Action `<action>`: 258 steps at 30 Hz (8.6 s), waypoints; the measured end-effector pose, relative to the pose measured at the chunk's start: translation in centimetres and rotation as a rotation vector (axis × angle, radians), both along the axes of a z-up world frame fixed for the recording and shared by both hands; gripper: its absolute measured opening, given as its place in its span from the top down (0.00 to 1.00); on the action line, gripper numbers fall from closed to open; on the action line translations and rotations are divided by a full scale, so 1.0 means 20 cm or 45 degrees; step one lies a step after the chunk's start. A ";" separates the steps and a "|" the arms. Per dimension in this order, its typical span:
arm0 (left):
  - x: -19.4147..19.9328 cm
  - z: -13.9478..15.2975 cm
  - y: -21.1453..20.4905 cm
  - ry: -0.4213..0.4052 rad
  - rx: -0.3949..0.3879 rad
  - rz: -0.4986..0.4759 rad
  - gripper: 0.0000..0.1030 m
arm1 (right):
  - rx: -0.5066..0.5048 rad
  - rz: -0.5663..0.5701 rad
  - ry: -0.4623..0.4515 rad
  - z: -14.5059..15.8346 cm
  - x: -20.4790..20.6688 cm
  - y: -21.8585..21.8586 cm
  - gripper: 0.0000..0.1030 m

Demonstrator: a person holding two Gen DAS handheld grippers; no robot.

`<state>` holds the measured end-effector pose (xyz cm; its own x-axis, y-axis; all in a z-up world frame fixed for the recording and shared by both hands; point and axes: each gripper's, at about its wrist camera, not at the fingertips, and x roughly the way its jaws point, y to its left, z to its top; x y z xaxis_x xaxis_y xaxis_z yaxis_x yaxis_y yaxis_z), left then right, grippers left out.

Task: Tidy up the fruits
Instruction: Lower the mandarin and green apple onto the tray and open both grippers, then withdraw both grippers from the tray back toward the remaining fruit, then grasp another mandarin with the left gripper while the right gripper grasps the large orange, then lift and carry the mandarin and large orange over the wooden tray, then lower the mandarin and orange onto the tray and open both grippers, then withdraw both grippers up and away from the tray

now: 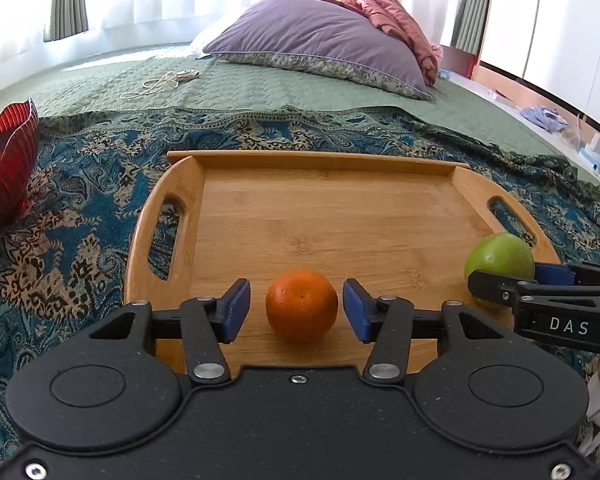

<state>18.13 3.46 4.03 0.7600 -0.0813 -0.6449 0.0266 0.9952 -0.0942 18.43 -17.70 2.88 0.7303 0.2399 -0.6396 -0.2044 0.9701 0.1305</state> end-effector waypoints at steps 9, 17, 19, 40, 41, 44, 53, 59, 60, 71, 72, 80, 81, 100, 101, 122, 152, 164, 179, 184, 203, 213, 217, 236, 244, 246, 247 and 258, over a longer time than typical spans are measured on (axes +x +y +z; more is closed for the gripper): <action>-0.09 0.03 0.00 -0.042 0.027 0.003 0.26 | -0.053 0.030 -0.063 0.02 -0.08 0.01 0.19; -0.21 0.07 -0.01 -0.098 0.042 0.010 0.17 | -0.014 0.039 -0.094 0.04 -0.15 -0.03 0.13; -0.23 0.08 0.00 -0.099 0.037 0.007 0.17 | 0.001 0.049 -0.109 0.05 -0.18 -0.04 0.11; -0.60 0.10 0.00 -0.174 0.050 -0.017 0.07 | 0.070 0.137 -0.268 0.12 -0.52 -0.11 0.02; -0.62 0.10 0.00 -0.180 0.050 -0.023 0.07 | 0.070 0.139 -0.272 0.12 -0.54 -0.11 0.01; -0.67 0.10 -0.01 -0.197 0.063 -0.031 0.06 | 0.054 0.146 -0.292 0.11 -0.58 -0.10 0.01; -0.75 0.07 -0.02 -0.215 0.077 -0.061 0.05 | -0.050 0.176 -0.361 0.08 -0.69 -0.09 0.01; -0.80 0.04 -0.02 -0.230 0.089 -0.063 0.03 | -0.038 0.212 -0.352 0.06 -0.73 -0.10 0.01; -0.81 0.03 -0.02 -0.230 0.086 -0.061 0.03 | -0.042 0.213 -0.346 0.05 -0.73 -0.10 0.01; -0.84 -0.04 -0.01 -0.204 0.098 -0.056 0.02 | -0.052 0.235 -0.309 -0.03 -0.78 -0.11 0.07; -0.85 -0.04 -0.01 -0.202 0.099 -0.060 0.03 | -0.048 0.235 -0.309 -0.04 -0.78 -0.12 0.08; -0.85 -0.06 -0.03 -0.189 0.101 -0.098 0.22 | -0.049 0.194 -0.346 -0.04 -0.82 -0.15 0.27; -0.85 -0.07 -0.04 -0.181 0.098 -0.103 0.25 | -0.062 0.201 -0.340 -0.05 -0.82 -0.15 0.28; -0.75 -0.14 -0.13 -0.104 -0.026 -0.175 0.69 | -0.130 0.274 -0.260 -0.12 -0.73 -0.01 0.36; -0.74 -0.15 -0.13 -0.105 -0.031 -0.170 0.69 | -0.132 0.276 -0.258 -0.13 -0.72 -0.01 0.36; -0.69 -0.18 -0.09 -0.119 -0.114 -0.147 0.66 | -0.060 0.265 -0.211 -0.19 -0.68 -0.04 0.38; -0.79 -0.06 -0.06 -0.239 -0.037 -0.057 0.69 | -0.007 0.168 -0.342 -0.13 -0.76 -0.10 0.51; -0.64 0.05 -0.02 -0.277 -0.006 0.006 0.69 | 0.024 0.073 -0.428 0.05 -0.68 -0.14 0.51; -0.34 0.18 0.05 -0.281 -0.037 0.060 0.69 | -0.035 0.008 -0.398 0.23 -0.34 -0.12 0.51; -0.22 0.17 0.07 -0.227 -0.064 0.077 0.69 | -0.066 0.006 -0.382 0.25 -0.26 -0.12 0.51; 0.18 0.06 0.15 -0.029 -0.075 0.146 0.69 | -0.048 -0.071 -0.111 0.12 0.21 -0.13 0.52; 0.32 -0.01 0.18 0.112 -0.093 0.179 0.69 | -0.010 -0.073 0.072 0.05 0.35 -0.13 0.52; 0.36 -0.01 0.17 0.139 -0.069 0.180 0.69 | -0.016 -0.057 0.155 0.05 0.41 -0.12 0.52; 0.38 -0.01 0.18 0.140 -0.077 0.156 0.69 | -0.112 -0.045 0.254 0.00 0.49 -0.03 0.51; 0.36 0.00 0.16 0.124 -0.044 0.142 0.58 | -0.121 -0.057 0.240 0.00 0.49 -0.03 0.41; 0.34 0.01 0.15 0.110 -0.038 0.136 0.55 | -0.100 -0.069 0.234 0.00 0.48 -0.04 0.35; 0.33 0.02 0.15 0.104 -0.034 0.128 0.53 | -0.083 -0.071 0.229 0.00 0.47 -0.04 0.33; 0.06 0.15 0.10 -0.074 0.037 0.012 0.17 | -0.022 -0.009 -0.036 0.18 0.24 -0.09 0.13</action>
